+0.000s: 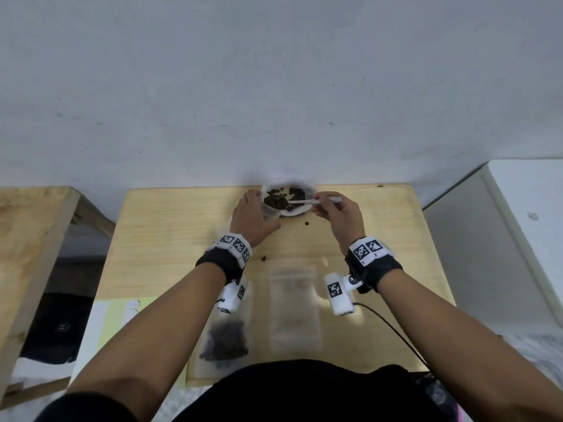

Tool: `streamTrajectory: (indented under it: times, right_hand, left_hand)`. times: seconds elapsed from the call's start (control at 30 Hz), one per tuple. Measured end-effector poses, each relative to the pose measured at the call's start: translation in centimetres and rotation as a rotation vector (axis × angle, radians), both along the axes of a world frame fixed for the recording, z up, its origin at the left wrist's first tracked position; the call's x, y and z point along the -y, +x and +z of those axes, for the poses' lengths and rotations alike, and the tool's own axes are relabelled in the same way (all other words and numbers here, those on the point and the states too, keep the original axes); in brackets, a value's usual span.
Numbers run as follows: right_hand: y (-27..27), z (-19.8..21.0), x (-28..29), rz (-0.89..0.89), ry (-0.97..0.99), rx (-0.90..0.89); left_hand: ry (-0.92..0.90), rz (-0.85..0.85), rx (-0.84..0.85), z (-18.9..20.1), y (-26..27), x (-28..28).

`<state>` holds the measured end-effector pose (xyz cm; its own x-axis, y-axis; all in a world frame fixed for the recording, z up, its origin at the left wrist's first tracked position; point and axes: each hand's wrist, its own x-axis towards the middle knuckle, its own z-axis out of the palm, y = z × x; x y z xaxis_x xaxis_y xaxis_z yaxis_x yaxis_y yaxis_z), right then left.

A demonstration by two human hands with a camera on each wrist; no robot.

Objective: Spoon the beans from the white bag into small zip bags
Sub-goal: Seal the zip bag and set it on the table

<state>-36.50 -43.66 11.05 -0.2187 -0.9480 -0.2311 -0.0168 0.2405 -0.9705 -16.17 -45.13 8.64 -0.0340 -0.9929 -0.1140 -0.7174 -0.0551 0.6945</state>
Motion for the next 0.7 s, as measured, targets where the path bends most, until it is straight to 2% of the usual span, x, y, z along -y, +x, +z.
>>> streamTrajectory:
  times: [0.23, 0.3, 0.4, 0.47, 0.6, 0.7]
  right_hand:
    - [-0.7, -0.5, -0.8, 0.198, -0.142, -0.193]
    - [-1.0, -0.3, -0.7, 0.149, -0.164, -0.16]
    - [-1.5, -0.9, 0.2, -0.019, -0.147, -0.094]
    - [-1.7, -1.7, 1.0, -0.098, -0.111, -0.142]
    - [-1.1, -2.8, 2.1, -0.12, -0.046, -0.319]
    - [-0.3, -3.4, 2.6, -0.058, 0.053, -0.358]
  left_hand:
    - [-0.004, 0.001, 0.011, -0.1, 0.1, 0.0]
    - [0.0, 0.011, 0.002, 0.0, 0.3, 0.1]
    - [-0.001, 0.033, -0.039, 0.2, 0.7, 0.4]
    - [-0.016, 0.028, -0.06, 0.4, 1.0, 0.6]
    - [-0.06, 0.015, -0.13, 1.2, 1.9, 1.1]
    - [-0.095, 0.019, -0.208, 1.8, 2.5, 1.2]
